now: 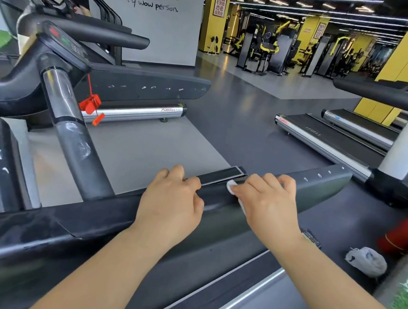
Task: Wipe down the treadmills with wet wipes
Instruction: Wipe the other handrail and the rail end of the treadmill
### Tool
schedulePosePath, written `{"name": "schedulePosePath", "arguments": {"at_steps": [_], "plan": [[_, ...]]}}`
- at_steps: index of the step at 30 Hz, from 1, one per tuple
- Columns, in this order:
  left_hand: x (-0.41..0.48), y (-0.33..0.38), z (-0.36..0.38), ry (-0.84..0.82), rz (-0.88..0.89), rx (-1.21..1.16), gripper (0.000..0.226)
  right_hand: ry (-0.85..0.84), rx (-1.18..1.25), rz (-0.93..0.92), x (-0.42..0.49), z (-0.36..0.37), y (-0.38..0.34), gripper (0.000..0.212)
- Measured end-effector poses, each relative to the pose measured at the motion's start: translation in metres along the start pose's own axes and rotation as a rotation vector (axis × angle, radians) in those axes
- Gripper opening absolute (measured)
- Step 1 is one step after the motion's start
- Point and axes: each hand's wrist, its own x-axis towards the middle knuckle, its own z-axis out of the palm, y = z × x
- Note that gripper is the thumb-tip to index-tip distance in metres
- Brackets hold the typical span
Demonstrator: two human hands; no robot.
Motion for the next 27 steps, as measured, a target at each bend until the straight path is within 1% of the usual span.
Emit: {"name": "schedulePosePath", "arguments": {"at_steps": [2, 4, 6, 9, 12, 14, 16, 18, 19, 20, 21, 24, 25, 27], "plan": [[0.000, 0.000, -0.001, -0.020, -0.009, 0.009, 0.035, -0.048, -0.058, 0.009, 0.001, 0.000, 0.013, 0.031], [0.000, 0.001, -0.001, -0.013, 0.000, 0.025, 0.036, -0.072, -0.037, 0.071, 0.005, -0.003, 0.019, 0.033], [-0.001, 0.001, -0.001, -0.022, -0.007, 0.023, 0.035, -0.031, 0.046, 0.110, 0.011, -0.008, 0.009, 0.033], [0.000, 0.001, 0.000, -0.025, -0.007, 0.039, 0.035, 0.040, 0.073, 0.036, 0.009, -0.008, -0.018, 0.030], [0.000, -0.001, 0.001, -0.026, 0.004, 0.031, 0.034, 0.082, 0.095, 0.018, -0.001, 0.002, -0.014, 0.036], [-0.001, -0.003, 0.003, 0.007, 0.003, 0.001, 0.031, 0.053, 0.041, 0.038, -0.004, 0.007, 0.003, 0.036], [-0.002, -0.004, 0.005, 0.055, 0.021, -0.014, 0.021, 0.006, -0.034, 0.087, -0.006, 0.008, 0.021, 0.030], [-0.001, -0.005, 0.008, 0.094, 0.046, 0.002, 0.008, 0.009, 0.053, 0.198, -0.004, 0.000, 0.030, 0.019], [0.000, -0.005, 0.008, 0.099, 0.055, 0.016, 0.007, 0.034, 0.136, 0.242, 0.000, -0.006, 0.029, 0.016], [0.000, -0.004, 0.008, 0.098, 0.060, 0.020, 0.008, 0.057, 0.202, 0.256, 0.005, -0.011, 0.023, 0.020], [0.001, -0.004, 0.009, 0.101, 0.065, 0.024, 0.009, 0.062, 0.227, 0.238, 0.009, -0.014, 0.013, 0.022], [0.001, -0.006, 0.012, 0.110, 0.056, 0.038, 0.007, 0.049, 0.188, 0.111, 0.010, -0.006, -0.017, 0.013], [0.000, -0.006, 0.012, 0.111, 0.040, 0.041, 0.009, 0.048, 0.172, 0.092, 0.006, -0.002, -0.021, 0.014], [-0.001, -0.002, 0.009, 0.108, 0.001, 0.054, 0.020, 0.051, 0.136, 0.072, 0.001, 0.006, -0.012, 0.021]]}}
